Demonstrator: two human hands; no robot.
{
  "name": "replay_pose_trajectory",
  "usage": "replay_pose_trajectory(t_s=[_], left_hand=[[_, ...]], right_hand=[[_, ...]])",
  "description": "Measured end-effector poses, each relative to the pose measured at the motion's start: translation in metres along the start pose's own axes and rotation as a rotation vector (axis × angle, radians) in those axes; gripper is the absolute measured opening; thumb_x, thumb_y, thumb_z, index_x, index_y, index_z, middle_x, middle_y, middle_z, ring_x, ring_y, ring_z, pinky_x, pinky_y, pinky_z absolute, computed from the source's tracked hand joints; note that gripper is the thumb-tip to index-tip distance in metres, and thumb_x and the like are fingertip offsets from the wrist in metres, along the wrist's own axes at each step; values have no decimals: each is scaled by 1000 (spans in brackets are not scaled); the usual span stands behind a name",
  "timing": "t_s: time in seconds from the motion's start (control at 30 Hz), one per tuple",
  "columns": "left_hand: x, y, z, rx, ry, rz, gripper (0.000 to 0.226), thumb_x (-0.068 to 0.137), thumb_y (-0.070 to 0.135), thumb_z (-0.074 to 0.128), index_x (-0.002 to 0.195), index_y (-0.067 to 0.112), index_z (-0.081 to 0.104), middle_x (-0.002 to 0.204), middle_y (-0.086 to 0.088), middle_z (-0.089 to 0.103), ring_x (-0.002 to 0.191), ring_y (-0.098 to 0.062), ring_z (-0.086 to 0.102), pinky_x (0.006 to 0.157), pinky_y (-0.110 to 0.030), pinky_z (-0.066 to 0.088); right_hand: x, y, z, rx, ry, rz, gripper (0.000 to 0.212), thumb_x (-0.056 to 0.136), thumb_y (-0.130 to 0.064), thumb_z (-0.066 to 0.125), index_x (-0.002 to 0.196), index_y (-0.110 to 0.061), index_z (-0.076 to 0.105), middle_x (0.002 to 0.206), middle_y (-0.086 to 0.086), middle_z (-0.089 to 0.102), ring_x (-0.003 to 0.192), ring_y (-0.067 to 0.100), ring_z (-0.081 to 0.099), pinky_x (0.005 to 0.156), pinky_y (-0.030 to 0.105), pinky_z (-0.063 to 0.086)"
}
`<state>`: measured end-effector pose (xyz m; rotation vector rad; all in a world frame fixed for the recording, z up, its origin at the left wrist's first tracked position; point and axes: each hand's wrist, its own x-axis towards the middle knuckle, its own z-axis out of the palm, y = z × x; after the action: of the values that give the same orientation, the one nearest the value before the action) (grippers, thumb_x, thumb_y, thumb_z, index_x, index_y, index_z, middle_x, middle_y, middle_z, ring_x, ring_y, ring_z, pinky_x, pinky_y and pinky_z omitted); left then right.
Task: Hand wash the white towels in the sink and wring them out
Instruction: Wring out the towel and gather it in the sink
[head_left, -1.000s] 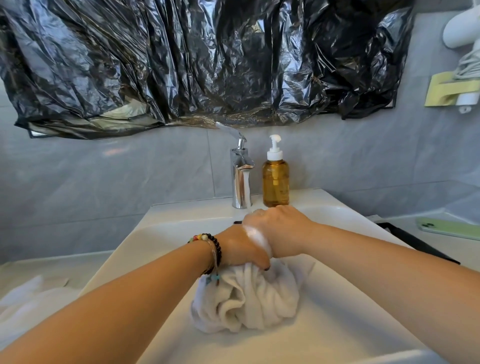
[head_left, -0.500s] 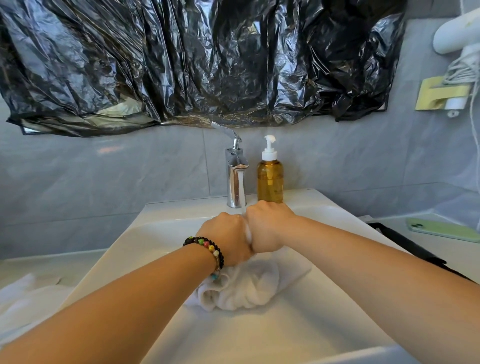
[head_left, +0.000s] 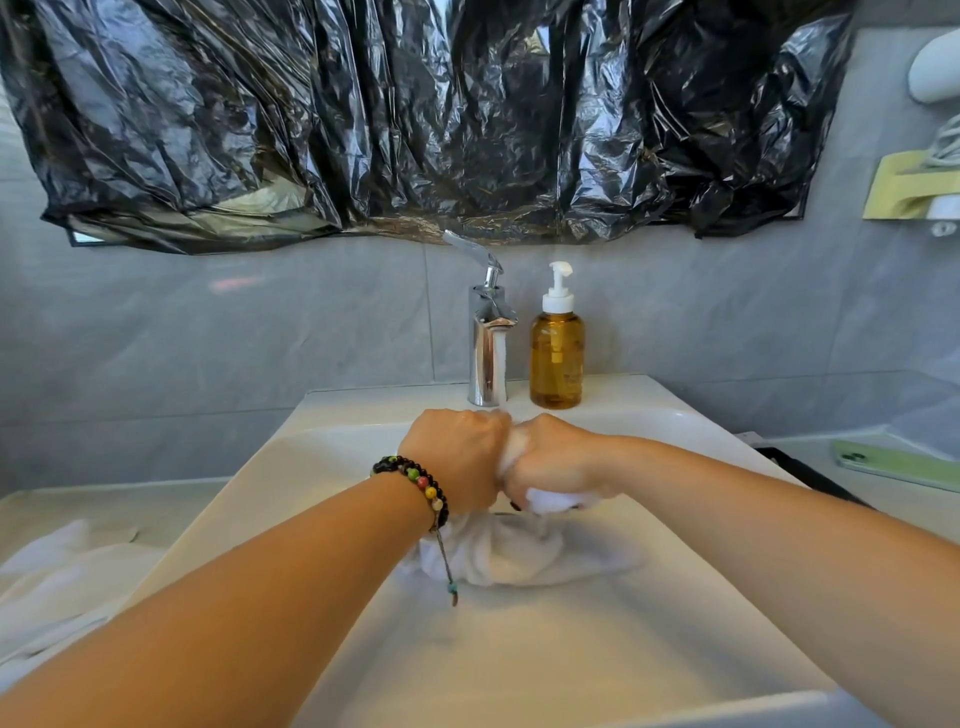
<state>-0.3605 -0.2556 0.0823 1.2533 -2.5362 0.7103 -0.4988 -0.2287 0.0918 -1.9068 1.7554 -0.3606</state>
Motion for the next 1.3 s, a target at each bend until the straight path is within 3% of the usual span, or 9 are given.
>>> replay_pose_trajectory(t_s=[0.23, 0.4, 0.57, 0.73, 0.83, 0.97, 1.07, 1.17, 1.3], left_hand=[[-3, -3, 0, -150, 31, -50, 34, 82, 38, 63, 109, 23, 51, 101, -1, 67, 88, -26, 64, 68, -29, 40], [-4, -22, 11, -914, 59, -665, 17, 75, 31, 70, 77, 20, 58, 75, 0, 63, 79, -26, 62, 58, -24, 43], [2, -28, 4, -1690, 64, -1119, 37, 75, 27, 77, 100, 6, 61, 87, -12, 68, 72, -27, 66, 53, -27, 54], [10, -31, -13, -1962, -75, -980, 71, 54, 35, 80, 117, 6, 63, 103, -18, 72, 92, -35, 72, 90, -49, 56], [6, -45, -24, -1939, -178, -886, 37, 82, 28, 71, 111, 8, 59, 103, -14, 66, 93, -32, 64, 99, -48, 50], [-3, -64, -27, -1496, -142, -842, 70, 81, 37, 77, 137, 12, 43, 137, -6, 46, 121, -28, 48, 95, -40, 39], [-17, -56, -31, -1111, -232, -400, 109, 70, 39, 88, 154, 28, 19, 161, 1, 18, 151, -22, 12, 122, -38, 16], [-20, -51, -29, -1106, -263, -79, 86, 57, 37, 95, 124, 49, 41, 137, 14, 50, 132, -13, 49, 108, -26, 43], [-15, -49, -17, -1442, -260, -116, 66, 62, 26, 92, 122, 22, 63, 117, 0, 72, 111, -20, 67, 95, -32, 55]], right_hand=[[-10, 3, 2, 216, 46, 59, 52, 71, -15, 71, 120, -18, 54, 103, 4, 61, 87, 19, 61, 68, 30, 52], [-21, 9, -12, 692, 84, 28, 71, 80, -10, 76, 138, -12, 35, 112, 10, 58, 90, 21, 62, 75, 31, 52], [-13, -17, 30, 269, 11, -76, 87, 66, -38, 84, 138, -24, 37, 131, -6, 51, 121, 16, 51, 94, 31, 46], [12, -30, 50, 289, 306, -156, 54, 68, -31, 82, 114, -28, 54, 106, -8, 61, 98, 11, 58, 82, 23, 48], [10, -20, 30, 220, 339, -136, 30, 70, -24, 79, 96, -24, 63, 86, -5, 65, 82, 14, 61, 68, 25, 49], [3, -11, 15, 117, 429, -162, 18, 72, -13, 71, 70, -25, 58, 70, -7, 58, 66, 10, 53, 52, 17, 37], [-4, -12, 7, 157, 428, -203, 18, 73, -7, 68, 77, -22, 61, 74, -6, 61, 71, 13, 56, 58, 21, 45], [-10, -16, -7, 460, 450, -219, 34, 57, 0, 72, 90, -5, 67, 76, 0, 61, 69, 13, 55, 59, 27, 46], [-12, -10, -14, 873, 443, -252, 25, 44, -5, 54, 68, -1, 55, 66, 7, 49, 66, 20, 48, 55, 24, 40]])
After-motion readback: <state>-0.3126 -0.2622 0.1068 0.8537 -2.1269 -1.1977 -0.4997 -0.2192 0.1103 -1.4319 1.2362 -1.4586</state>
